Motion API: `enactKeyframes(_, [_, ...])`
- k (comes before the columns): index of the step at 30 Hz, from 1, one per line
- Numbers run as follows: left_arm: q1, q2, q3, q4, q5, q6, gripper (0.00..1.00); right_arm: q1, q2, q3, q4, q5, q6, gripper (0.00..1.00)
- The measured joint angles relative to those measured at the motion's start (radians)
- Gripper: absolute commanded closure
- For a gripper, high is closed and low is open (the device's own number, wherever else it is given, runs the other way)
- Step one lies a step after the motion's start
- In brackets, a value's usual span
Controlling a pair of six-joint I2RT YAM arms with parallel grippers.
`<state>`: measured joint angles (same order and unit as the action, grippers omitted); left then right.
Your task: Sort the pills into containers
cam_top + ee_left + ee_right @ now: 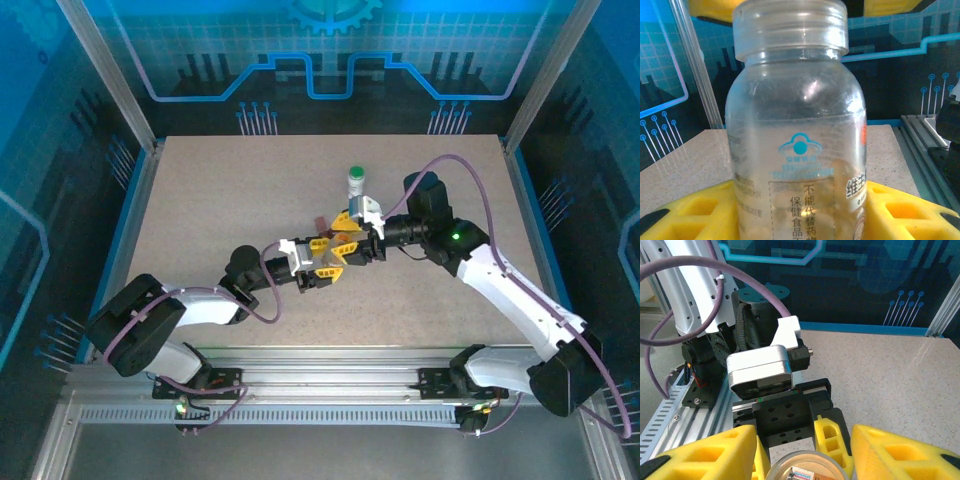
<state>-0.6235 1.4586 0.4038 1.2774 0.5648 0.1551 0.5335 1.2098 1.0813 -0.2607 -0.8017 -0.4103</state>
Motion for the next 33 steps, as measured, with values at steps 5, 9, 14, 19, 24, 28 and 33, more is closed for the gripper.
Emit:
enactKeyframes(5, [0.001,-0.013,0.000,0.000,0.012,0.000,1.00,0.000,0.006,0.000,-0.012,0.001,-0.010,0.49])
enactKeyframes(9, [0.003,-0.016,0.000,0.000,0.016,-0.003,1.00,-0.001,0.008,0.000,-0.022,-0.002,-0.014,0.62])
enactKeyframes(14, [0.006,-0.018,0.000,-0.002,0.008,-0.004,1.00,-0.002,0.008,-0.002,-0.004,0.006,0.014,0.79])
enactKeyframes(19, [0.005,-0.022,0.000,-0.041,-0.023,0.005,1.00,0.001,-0.012,-0.060,0.079,0.076,0.148,0.86])
enactKeyframes(24, [0.004,-0.022,0.000,-0.114,-0.130,0.035,1.00,0.044,-0.053,-0.145,0.169,0.333,0.392,0.84])
enactKeyframes(28, [-0.012,-0.018,0.000,-0.148,-0.269,0.084,1.00,0.107,-0.056,-0.161,0.178,0.579,0.615,0.81])
enactKeyframes(33, [-0.042,0.000,0.003,-0.178,-0.439,0.154,1.00,0.161,-0.015,-0.132,0.127,0.764,0.826,0.83])
